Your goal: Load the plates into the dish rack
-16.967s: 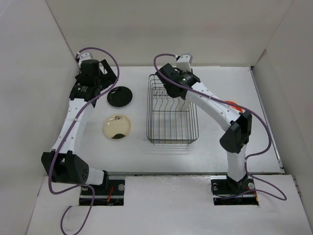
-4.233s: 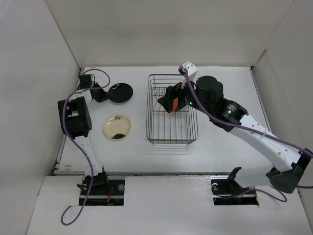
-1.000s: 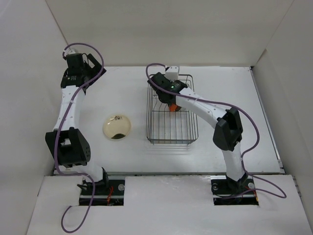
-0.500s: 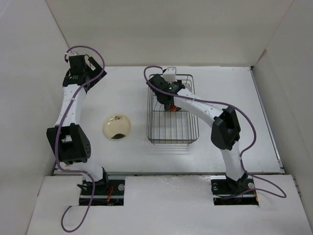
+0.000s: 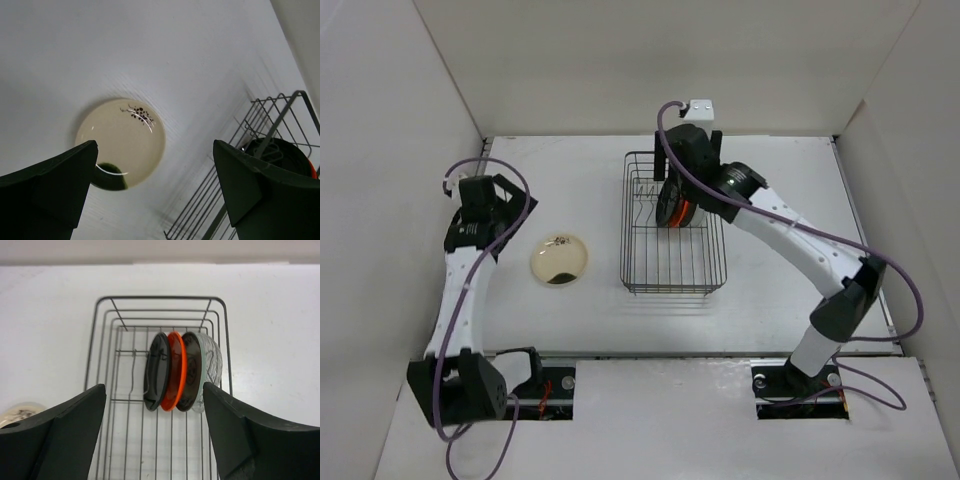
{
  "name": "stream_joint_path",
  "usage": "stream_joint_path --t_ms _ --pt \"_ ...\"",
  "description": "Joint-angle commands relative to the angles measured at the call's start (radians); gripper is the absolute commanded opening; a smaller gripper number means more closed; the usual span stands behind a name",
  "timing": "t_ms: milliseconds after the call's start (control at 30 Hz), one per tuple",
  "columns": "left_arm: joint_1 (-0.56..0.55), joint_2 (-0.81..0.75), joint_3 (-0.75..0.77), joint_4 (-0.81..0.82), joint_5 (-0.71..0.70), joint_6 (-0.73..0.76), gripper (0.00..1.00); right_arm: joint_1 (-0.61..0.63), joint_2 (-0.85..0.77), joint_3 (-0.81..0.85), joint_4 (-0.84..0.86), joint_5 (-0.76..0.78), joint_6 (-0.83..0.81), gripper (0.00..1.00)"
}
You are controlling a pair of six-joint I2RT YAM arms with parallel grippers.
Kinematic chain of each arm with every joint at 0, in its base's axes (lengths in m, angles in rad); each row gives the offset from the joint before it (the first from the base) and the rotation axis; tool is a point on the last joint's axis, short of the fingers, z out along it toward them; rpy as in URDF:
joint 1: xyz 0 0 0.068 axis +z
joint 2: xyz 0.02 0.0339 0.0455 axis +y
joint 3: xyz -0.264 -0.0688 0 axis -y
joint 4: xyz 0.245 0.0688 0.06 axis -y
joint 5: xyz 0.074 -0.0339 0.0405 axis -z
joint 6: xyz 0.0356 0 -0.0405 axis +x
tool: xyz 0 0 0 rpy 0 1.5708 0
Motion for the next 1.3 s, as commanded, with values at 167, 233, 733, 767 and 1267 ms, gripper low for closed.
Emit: stream_joint_path --t_ms 167,233,733,767,1267 --pt "-0.005 -0.162 -0.25 0.042 0.084 -0.102 0.92 0.017 -0.102 -0.093 0.176 -0.179 -0.109 0.83" --pt "-0.014 -0.162 -0.349 0.089 0.112 -0.116 0.9 0.017 -0.117 -0.115 0.201 -0.238 -0.123 0.83" --pt "-0.014 -0.058 -0.646 0.39 0.112 -0.245 0.74 0.017 -0.191 -0.199 0.279 -0.305 -0.157 0.84" --pt "-0.014 -0.039 -0.646 0.408 0.112 -0.245 0.65 0.017 -0.191 -0.209 0.279 -0.305 -0.157 0.84" --pt "-0.014 0.078 -0.593 0.445 0.132 -0.236 0.0 -0.007 -0.226 -0.238 0.322 -0.389 -0.157 0.85"
